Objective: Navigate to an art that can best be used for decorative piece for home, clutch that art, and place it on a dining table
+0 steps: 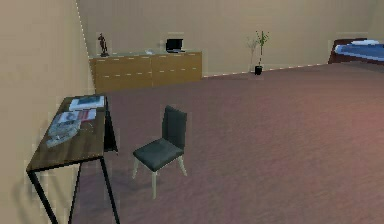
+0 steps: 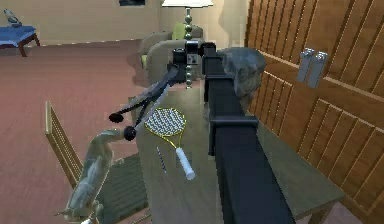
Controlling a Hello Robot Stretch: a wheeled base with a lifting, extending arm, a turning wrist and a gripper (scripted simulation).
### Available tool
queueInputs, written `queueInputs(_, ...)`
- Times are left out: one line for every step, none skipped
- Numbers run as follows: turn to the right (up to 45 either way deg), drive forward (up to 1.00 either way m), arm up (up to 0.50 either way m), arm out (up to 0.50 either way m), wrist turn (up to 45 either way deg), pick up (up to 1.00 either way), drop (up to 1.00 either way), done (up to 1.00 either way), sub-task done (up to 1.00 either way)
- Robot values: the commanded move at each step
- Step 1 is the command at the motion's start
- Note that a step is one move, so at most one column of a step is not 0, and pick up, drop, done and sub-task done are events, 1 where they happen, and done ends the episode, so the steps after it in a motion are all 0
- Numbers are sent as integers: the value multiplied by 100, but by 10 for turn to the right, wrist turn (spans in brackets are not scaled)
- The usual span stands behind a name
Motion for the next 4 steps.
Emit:
queueInputs(0, 0, 0, 0, 450, 0, 0, 0, 0)
queueInputs(0, 0, 0, 0, 450, 0, 0, 0, 0)
queueInputs(0, 0, 0, 0, 360, 0, 0, 0, 0)
queueInputs(0, 0, -4, 0, 0, 0, 0, 0, 0)
